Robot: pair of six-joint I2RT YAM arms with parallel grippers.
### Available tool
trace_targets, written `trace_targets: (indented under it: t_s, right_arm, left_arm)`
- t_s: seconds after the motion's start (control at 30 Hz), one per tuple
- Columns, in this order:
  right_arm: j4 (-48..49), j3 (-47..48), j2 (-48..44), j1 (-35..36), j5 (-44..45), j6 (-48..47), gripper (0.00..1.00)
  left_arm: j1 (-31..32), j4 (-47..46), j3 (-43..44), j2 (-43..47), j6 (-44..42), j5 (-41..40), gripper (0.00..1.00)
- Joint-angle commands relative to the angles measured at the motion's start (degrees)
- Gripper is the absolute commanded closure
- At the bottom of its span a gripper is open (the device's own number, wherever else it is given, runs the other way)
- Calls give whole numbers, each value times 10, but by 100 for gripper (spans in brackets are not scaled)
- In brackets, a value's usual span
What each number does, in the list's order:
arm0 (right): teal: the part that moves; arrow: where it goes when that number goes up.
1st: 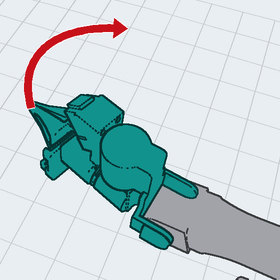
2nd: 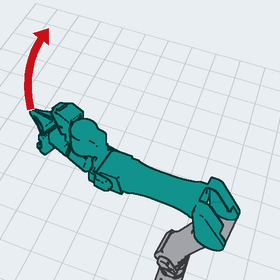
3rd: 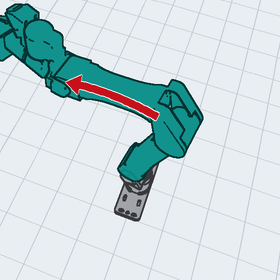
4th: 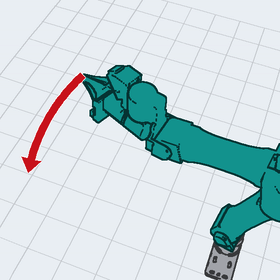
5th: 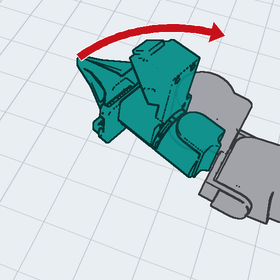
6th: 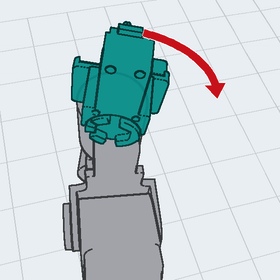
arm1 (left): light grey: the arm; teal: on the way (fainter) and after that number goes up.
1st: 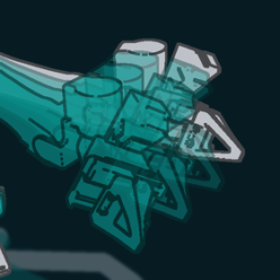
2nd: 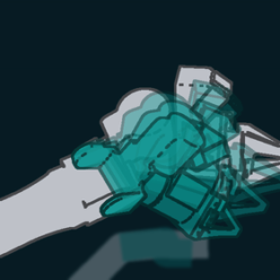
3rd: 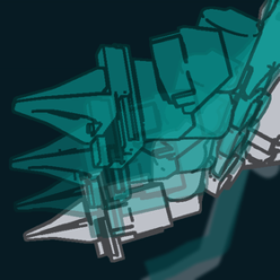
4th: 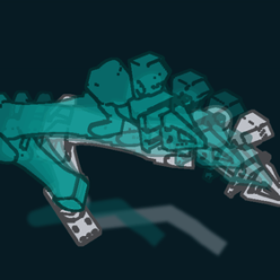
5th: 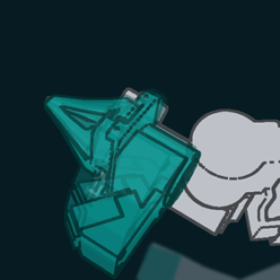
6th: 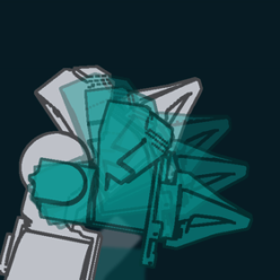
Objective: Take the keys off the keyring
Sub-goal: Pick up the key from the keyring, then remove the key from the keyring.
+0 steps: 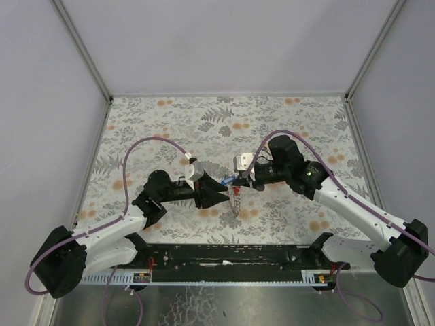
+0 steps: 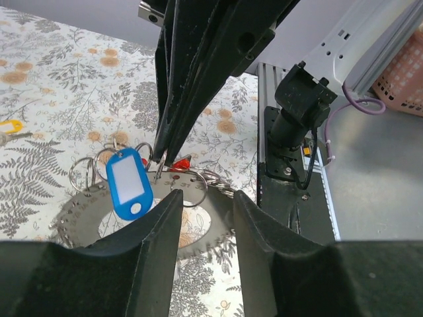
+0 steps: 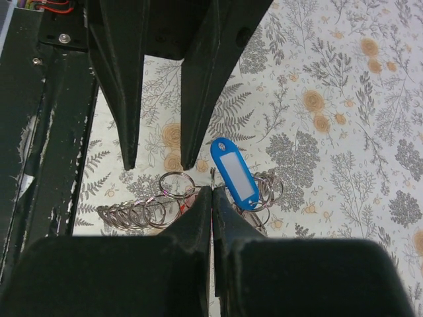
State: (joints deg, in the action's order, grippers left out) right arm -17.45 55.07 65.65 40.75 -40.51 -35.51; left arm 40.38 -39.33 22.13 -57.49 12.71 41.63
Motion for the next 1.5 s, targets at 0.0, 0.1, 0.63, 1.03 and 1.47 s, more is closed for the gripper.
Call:
trace_targets:
  t_s: [0.0,0.1,0.63,1.03,1.47]
  right_arm:
    - [17,28,-14,-2,-41,4,100]
    - [15,27,-16,-2,-47,4,100]
    - [9,13,-30,-2,-57,-4,100]
    - [9,8,-34,-1,-56,-7,100]
    - [-6,2,-40,1,-69,-26,100]
  left_arm:
    - [8,-73,-1,-17,-58,20,64]
    - [8,-72,6,-30,-72,18,63]
    - [8,-45,7,-18,-86,-72,67]
    - [9,-60,-7,5,-57,-7,63]
    - [9,-55,14,-26,-50,-28,67]
